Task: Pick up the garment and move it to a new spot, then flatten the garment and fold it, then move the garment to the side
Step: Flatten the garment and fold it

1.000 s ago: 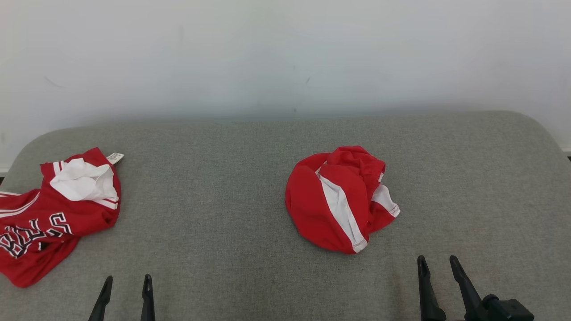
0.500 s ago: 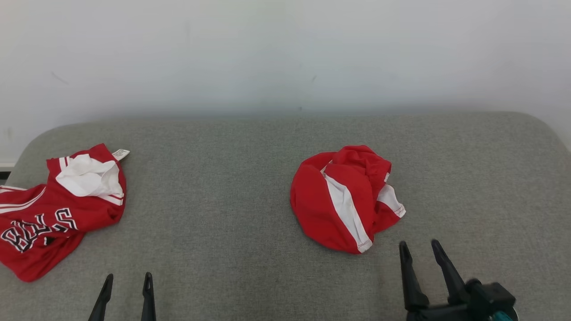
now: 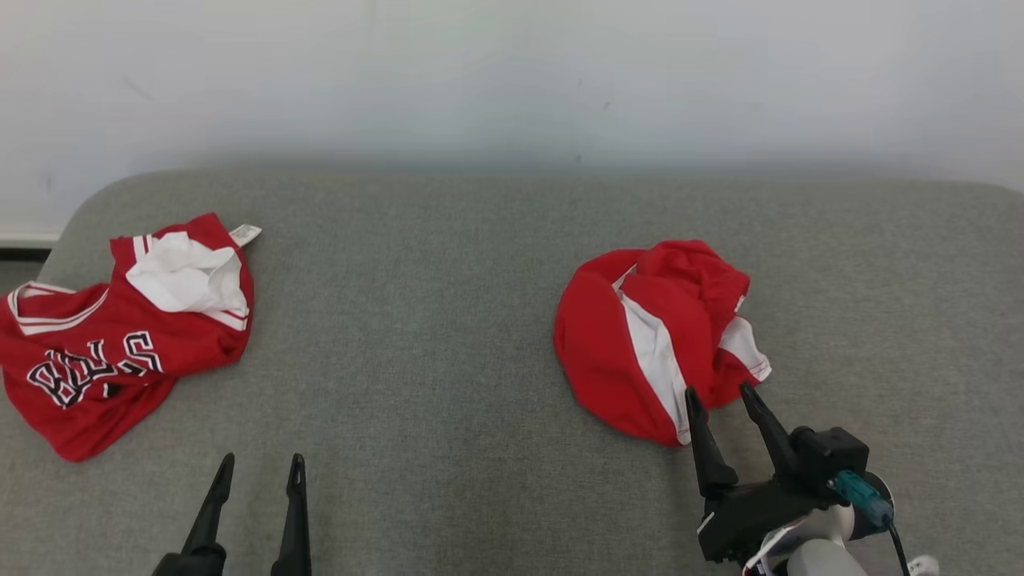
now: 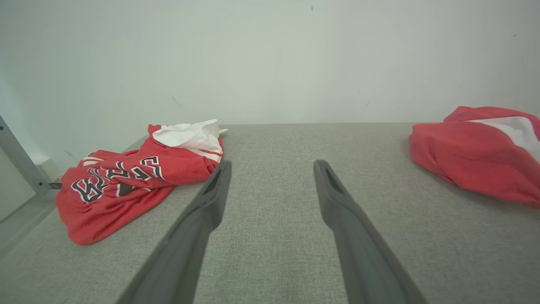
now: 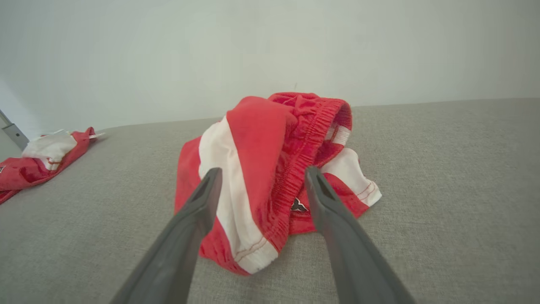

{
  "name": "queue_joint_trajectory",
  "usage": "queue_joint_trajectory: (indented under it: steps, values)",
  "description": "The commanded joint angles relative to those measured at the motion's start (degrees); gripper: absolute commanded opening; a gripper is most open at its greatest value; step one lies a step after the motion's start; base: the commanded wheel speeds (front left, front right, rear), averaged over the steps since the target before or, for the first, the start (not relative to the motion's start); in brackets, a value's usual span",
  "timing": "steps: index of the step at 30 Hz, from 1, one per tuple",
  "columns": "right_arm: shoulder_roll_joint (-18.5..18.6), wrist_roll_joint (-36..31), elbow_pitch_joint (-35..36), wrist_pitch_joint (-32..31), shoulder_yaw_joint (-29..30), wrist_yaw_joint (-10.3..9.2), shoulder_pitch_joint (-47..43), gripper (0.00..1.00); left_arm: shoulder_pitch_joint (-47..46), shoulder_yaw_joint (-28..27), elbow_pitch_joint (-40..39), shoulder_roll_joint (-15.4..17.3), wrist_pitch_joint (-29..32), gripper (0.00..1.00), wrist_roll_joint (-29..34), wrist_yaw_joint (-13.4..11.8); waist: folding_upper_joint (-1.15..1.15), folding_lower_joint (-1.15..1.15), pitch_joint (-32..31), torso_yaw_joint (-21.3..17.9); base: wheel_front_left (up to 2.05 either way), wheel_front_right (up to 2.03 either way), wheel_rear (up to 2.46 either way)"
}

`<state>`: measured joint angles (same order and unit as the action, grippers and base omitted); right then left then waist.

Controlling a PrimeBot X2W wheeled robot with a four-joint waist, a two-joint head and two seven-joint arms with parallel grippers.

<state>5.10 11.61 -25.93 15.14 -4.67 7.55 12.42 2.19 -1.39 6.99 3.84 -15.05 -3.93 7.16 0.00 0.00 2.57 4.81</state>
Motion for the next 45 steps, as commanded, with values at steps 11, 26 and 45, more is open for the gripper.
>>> queue_joint_trajectory:
  steps: [11, 26, 45]
  values:
    - [-0.3, 3.0, -12.9, 0.0, -1.0, -0.12, 4.9, 1.0, -3.4, 1.2, 1.4, -0.6, -0.2, 1.0, -0.1, 0.2, 0.0, 0.0, 3.7, 3.9, 0.0, 0.0, 0.0]
    - [3.3, 3.0, -5.7, 0.0, -0.3, -0.12, -1.1, 0.0, -1.8, 0.0, 1.8, -0.8, -0.2, 1.0, -0.8, 0.2, 0.0, 0.0, 1.2, 0.4, 0.0, 0.0, 0.0]
    - [3.7, 2.1, 13.7, 0.0, 3.4, -0.12, -18.4, 1.0, -2.4, 1.1, 2.1, -1.0, -0.2, 1.0, -1.6, 0.3, 0.0, 0.0, 1.3, -4.0, 0.0, 0.0, 0.0]
